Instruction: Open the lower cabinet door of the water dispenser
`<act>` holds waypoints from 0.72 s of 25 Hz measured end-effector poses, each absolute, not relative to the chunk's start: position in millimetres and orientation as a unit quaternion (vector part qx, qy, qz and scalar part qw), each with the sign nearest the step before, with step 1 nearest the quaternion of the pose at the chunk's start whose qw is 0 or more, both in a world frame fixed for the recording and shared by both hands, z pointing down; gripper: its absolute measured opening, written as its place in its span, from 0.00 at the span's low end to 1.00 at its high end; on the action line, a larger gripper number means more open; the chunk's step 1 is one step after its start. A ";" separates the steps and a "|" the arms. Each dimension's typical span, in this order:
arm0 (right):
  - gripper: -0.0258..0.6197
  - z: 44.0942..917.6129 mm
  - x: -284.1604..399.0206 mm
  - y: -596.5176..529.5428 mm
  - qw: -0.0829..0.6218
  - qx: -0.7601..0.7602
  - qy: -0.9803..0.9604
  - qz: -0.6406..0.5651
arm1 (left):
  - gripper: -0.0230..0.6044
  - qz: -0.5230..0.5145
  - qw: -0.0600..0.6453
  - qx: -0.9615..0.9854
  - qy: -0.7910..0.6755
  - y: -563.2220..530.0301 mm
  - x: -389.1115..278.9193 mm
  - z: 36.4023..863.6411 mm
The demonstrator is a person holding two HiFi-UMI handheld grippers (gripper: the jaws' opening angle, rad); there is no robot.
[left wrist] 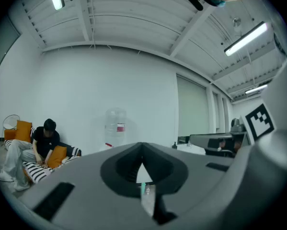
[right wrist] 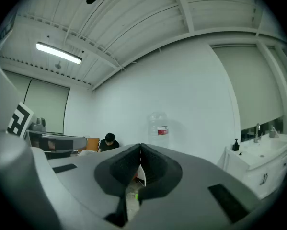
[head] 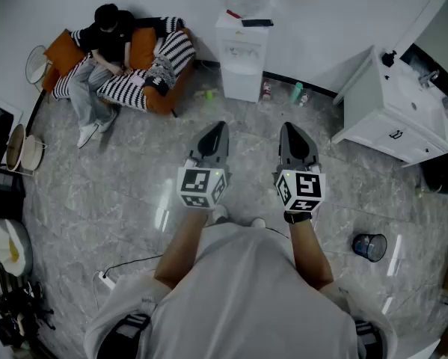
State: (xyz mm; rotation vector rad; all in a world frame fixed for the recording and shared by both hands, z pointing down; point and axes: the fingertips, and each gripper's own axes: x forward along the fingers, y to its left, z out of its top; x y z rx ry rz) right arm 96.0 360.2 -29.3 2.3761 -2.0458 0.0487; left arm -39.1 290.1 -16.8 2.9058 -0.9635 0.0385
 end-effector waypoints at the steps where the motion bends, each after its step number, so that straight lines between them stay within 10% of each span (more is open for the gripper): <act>1: 0.06 -28.3 95.9 358.7 -0.003 0.762 -0.647 0.022 | 0.06 0.013 0.041 0.948 -0.314 287.6 -41.8 -16.1; 18: 0.06 -19.7 36.4 305.1 -0.010 0.775 -0.632 0.030 | 0.06 -0.003 0.041 0.954 -0.297 233.5 -96.5 -18.0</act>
